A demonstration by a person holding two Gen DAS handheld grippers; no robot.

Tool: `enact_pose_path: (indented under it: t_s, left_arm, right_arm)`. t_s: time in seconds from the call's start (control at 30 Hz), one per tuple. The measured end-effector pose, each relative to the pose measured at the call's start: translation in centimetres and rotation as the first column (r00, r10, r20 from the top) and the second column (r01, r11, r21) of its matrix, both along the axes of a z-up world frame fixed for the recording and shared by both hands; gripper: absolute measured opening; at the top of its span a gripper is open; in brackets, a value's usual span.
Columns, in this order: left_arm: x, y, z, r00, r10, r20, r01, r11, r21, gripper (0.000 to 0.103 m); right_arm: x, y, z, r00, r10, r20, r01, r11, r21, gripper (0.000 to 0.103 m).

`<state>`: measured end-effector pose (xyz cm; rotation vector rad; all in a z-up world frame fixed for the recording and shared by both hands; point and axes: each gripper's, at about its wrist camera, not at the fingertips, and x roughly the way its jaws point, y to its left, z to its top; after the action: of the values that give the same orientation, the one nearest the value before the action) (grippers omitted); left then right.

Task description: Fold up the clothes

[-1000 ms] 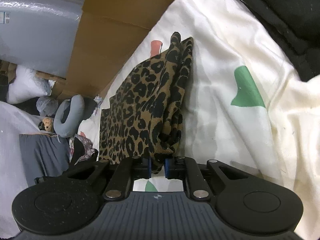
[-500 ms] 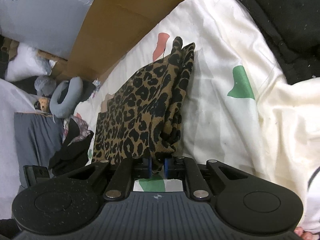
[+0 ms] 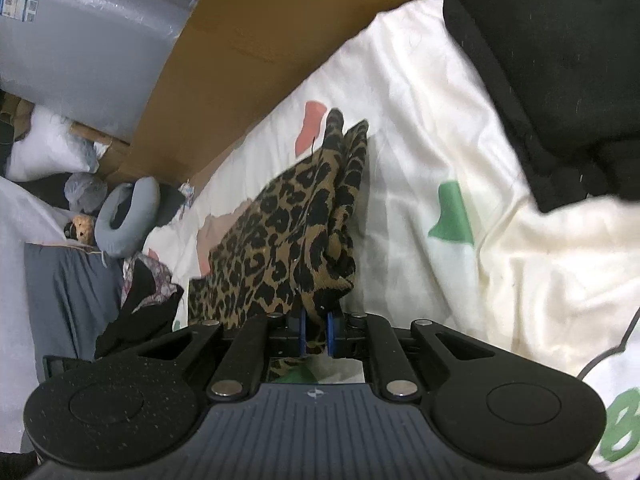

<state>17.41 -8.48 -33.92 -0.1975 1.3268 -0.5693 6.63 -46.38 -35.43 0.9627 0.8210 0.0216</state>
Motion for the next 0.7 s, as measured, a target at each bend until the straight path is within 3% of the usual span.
enact_pose_path:
  t_s: [0.2,0.47,0.7]
  left_arm:
    - [-0.8,-1.2,-0.4,0.998,-0.003,-0.062,0.002,1.000,-0.014,0.009]
    - [-1.5,-2.9,-1.4,0.984,0.065,-0.168,-0.068,0.998,-0.010,0.009]
    - [-2.7,-4.7,-1.6,0.987,0.037,-0.155,-0.039,0.999,-0.006,0.009]
  right_arm:
    - [0.1,-1.1,1.1,1.000,-0.012,0.007,0.012,0.999,-0.038,0.007]
    - [1.2,-2.3,2.7,1.000,-0.027,0.013,0.029,0.994,-0.102,0.007]
    - [2.0,-3.7,3.6,0.998,-0.049,0.024,0.052,0.990,-0.134,0.007]
